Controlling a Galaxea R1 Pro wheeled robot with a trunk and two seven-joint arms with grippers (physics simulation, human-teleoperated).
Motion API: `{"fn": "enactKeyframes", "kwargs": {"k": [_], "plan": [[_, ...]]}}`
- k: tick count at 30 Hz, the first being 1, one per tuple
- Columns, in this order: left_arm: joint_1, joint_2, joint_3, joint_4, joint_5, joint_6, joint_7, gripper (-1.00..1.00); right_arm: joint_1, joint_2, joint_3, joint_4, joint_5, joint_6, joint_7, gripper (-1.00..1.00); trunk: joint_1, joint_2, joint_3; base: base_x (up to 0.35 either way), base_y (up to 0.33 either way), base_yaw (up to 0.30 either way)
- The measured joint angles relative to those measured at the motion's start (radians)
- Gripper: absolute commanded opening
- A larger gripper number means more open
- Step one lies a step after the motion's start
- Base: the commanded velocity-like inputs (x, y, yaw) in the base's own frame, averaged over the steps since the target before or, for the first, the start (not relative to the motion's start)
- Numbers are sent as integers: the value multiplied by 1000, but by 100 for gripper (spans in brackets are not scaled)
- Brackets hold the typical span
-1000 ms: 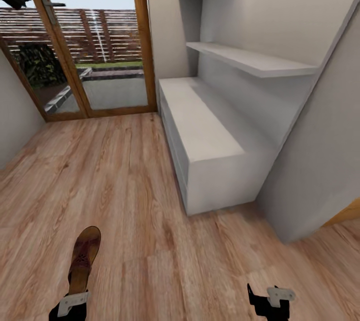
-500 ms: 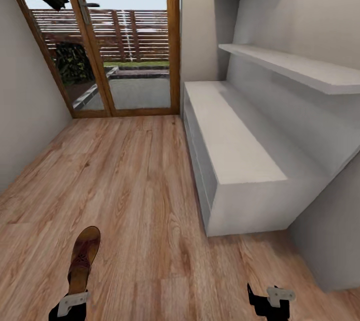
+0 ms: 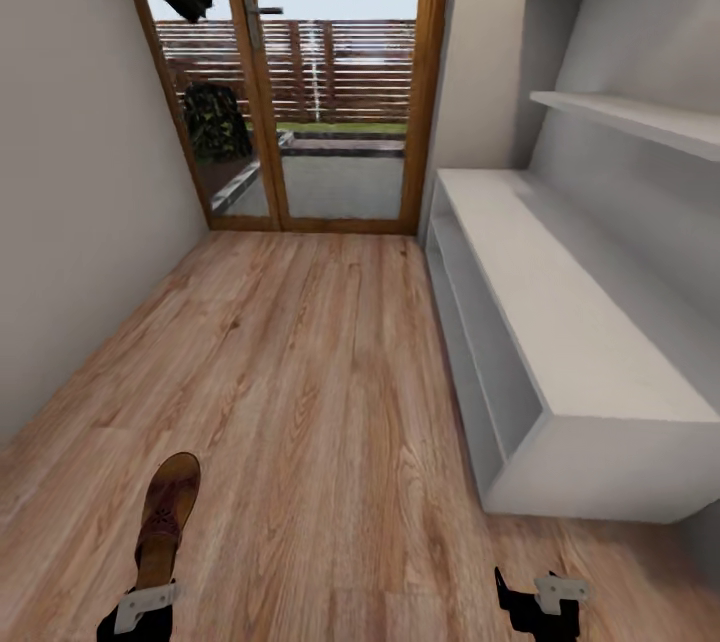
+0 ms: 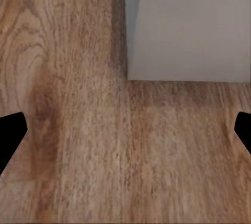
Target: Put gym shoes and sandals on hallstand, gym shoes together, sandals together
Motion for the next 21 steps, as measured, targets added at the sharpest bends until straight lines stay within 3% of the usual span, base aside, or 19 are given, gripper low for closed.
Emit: {"fn": "enactKeyframes", "kwargs": {"k": [12,14,15,17,21], "plan": [[0,-3,2,0,1,3,3,-100,0,3,1,1,0,1,0,100,0,0,0,27,62,277],[0,-3,6,0,16,3,9,-100,0,3,1,1,0,0,0,100,0,0,0,1,2,278],[0,-3,7,0,36,3,13,-100,0,3,1,1,0,0,0,100,0,0,0,0,1,278],[0,-3,7,1,119,3,16,-100,0,3,0,2,0,1,0,100,0,0,0,0,1,278],[0,-3,-4,1,171,3,12,-100,0,4,0,3,0,1,0,100,0,0,0,0,0,278]]}}
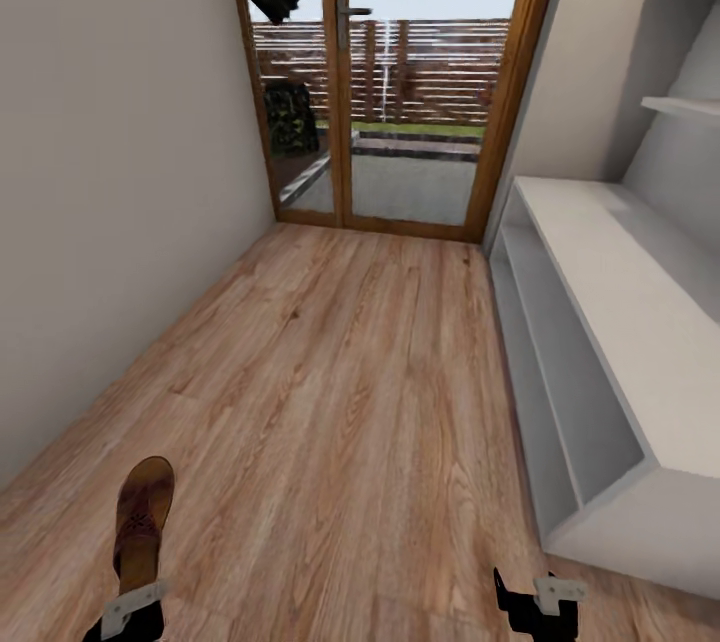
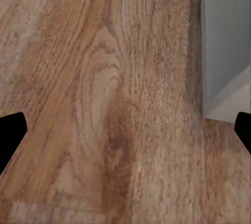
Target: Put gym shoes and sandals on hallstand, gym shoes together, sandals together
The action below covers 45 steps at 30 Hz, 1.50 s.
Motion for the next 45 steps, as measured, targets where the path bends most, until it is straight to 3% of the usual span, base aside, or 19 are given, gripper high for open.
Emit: {"fn": "enactKeyframes", "kwargs": {"k": [14,33,45], "plan": [[0,-15,-11,0,18,0,-15,-100,0,-3,-2,-1,-1,-1,0,100,0,0,0,16,0,279],[21,-20,-12,0,16,-2,-18,-100,0,-1,-1,0,-1,0,0,100,-1,0,0,310,26,279],[23,-20,-13,0,-1,-2,-18,-100,0,-1,-1,0,-1,0,0,100,0,0,0,55,11,279]]}}
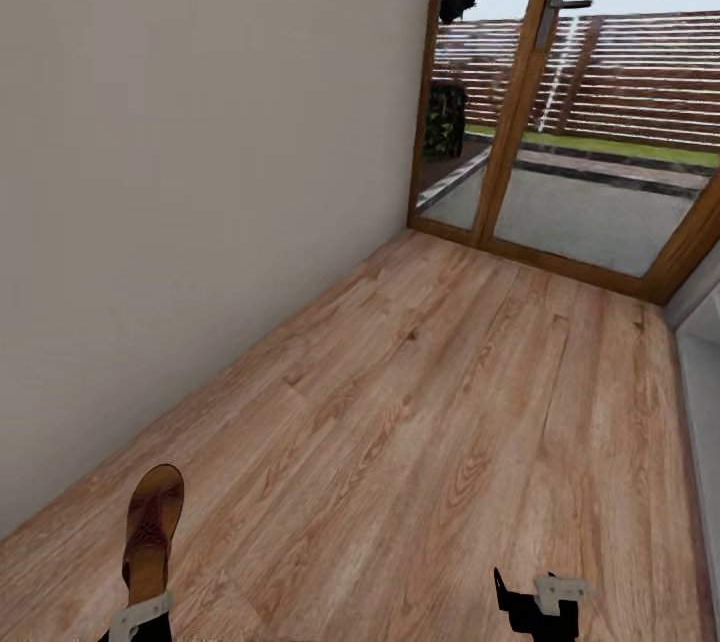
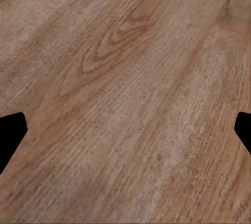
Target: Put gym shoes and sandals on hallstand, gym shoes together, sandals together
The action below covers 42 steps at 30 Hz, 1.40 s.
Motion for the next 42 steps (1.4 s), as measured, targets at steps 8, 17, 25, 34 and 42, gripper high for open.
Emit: {"fn": "enactKeyframes", "kwargs": {"k": [8,17,25,34,42], "plan": [[5,1,0,0,-50,0,0,-100,0,0,0,0,0,0,0,100,0,0,0,1,0,279],[6,2,1,-1,-57,0,1,-100,0,0,-1,0,0,-1,0,100,0,0,0,0,0,279],[5,2,0,-1,-56,0,2,-100,0,0,-2,0,-1,-1,0,100,0,0,0,0,0,279],[6,2,0,-1,-55,0,2,-100,0,0,-2,0,-1,-1,0,100,0,0,0,0,0,279],[6,2,0,-2,-55,0,2,-100,0,0,-2,-1,-1,-1,0,100,0,0,0,0,0,279]]}}
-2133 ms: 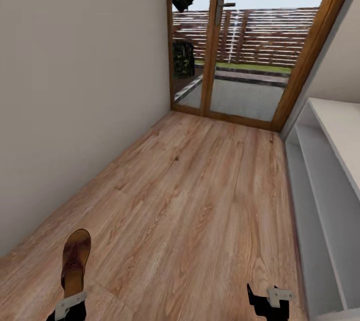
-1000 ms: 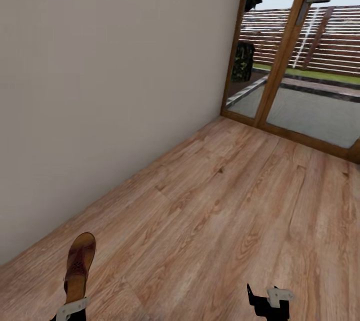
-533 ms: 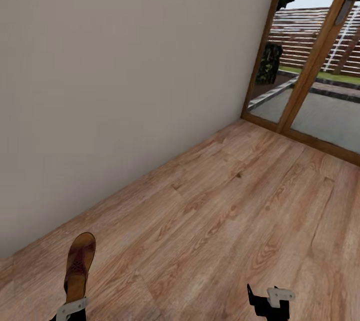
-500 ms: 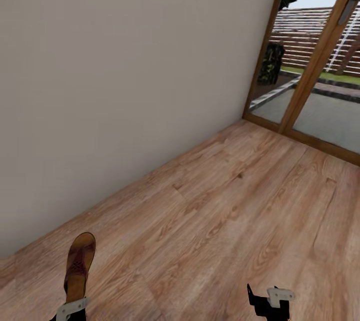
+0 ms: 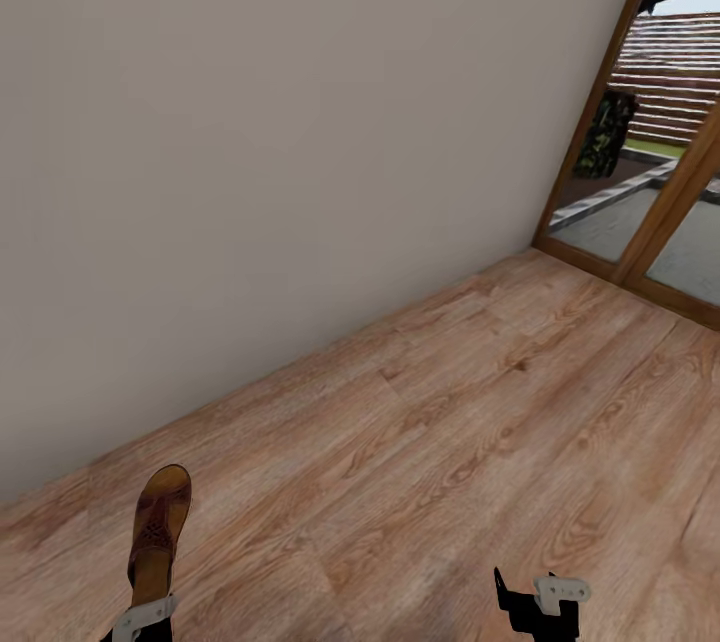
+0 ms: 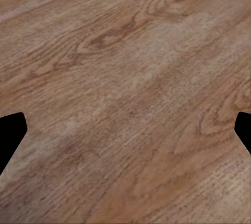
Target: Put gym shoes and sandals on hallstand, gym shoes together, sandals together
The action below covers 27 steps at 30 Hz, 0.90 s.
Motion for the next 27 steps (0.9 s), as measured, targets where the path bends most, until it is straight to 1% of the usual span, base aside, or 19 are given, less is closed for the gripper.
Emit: {"fn": "enactKeyframes", "kwargs": {"k": [4,7,21,27], "plan": [[0,0,0,0,0,0,0,-100,0,0,0,0,0,0,0,100,0,0,0,18,-6,279],[0,-1,0,0,0,0,0,-100,0,0,0,0,0,0,0,100,0,0,0,131,-85,279],[0,-2,0,0,0,0,0,-100,0,0,-3,-5,0,2,-1,100,0,0,-1,217,-168,280],[0,-2,1,0,0,0,0,-100,0,0,-2,-5,0,2,-2,100,0,0,-3,39,-27,279]]}}
